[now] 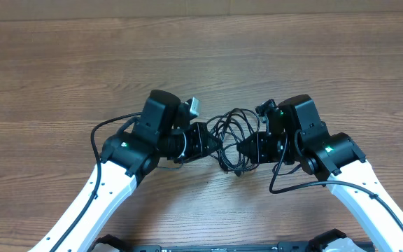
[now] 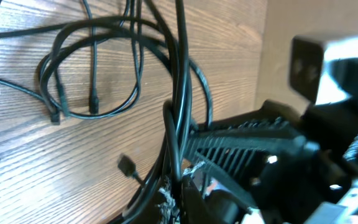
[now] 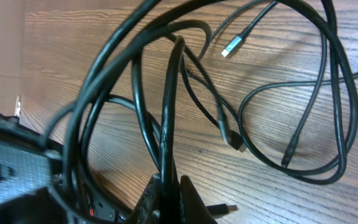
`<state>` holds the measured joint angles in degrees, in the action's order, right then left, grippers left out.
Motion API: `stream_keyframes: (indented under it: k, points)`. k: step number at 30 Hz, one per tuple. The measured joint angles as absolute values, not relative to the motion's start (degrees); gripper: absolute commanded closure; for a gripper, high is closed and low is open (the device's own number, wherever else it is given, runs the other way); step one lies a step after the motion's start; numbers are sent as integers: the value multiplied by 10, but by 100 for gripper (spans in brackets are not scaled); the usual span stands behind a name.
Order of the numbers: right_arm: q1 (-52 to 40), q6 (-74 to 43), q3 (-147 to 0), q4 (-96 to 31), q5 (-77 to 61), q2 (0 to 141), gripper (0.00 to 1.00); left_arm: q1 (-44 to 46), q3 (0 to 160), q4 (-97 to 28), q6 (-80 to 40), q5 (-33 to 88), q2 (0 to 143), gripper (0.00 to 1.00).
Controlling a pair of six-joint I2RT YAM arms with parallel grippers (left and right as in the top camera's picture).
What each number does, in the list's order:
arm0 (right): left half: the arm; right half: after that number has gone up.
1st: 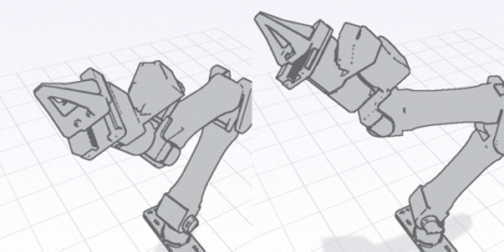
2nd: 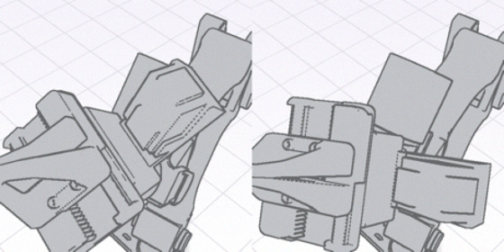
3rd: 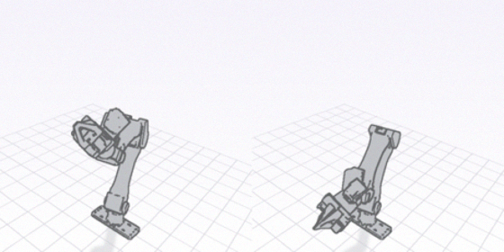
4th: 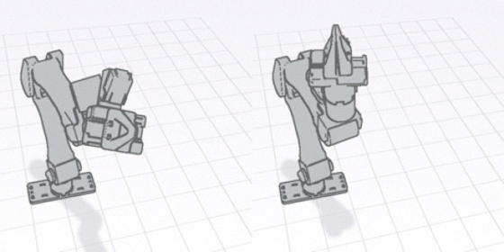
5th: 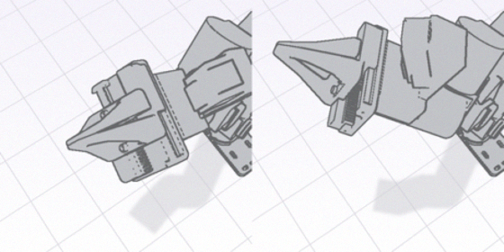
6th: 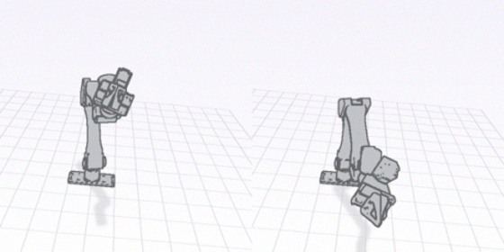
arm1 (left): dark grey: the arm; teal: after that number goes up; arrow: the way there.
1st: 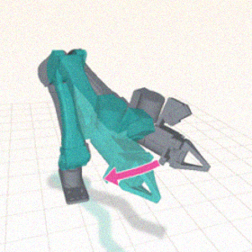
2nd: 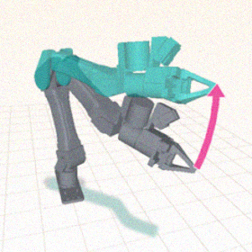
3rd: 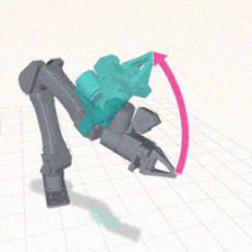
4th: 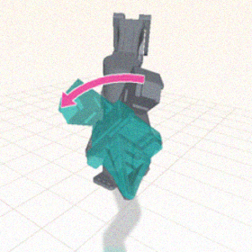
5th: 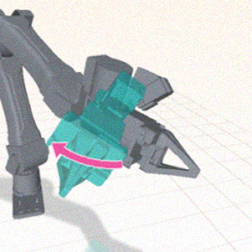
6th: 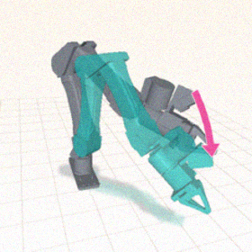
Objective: Untangle cables
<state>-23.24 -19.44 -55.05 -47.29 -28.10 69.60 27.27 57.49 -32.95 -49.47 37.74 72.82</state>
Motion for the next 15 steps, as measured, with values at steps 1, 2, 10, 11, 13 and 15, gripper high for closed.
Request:
stream_keyframes:
  k: [1,2,10,11,13,15]
  points:
    - [-232,-194,-550,-473,-281,696,96,264,575,-327,-498,386,728,96]
    - [-232,-195,-550,-474,-281,696,96,256,575,-327,-500,392,728,96]
    - [-233,-194,-550,-486,-282,696,96,183,575,-332,-509,398,728,96]
    - [-233,-194,-550,-488,-281,696,96,173,575,-335,-509,390,728,96]
    - [-233,-194,-550,-489,-281,696,96,161,575,-347,-509,365,728,96]
    - [-233,-194,-550,-489,-281,696,96,152,575,-371,-510,318,728,96]
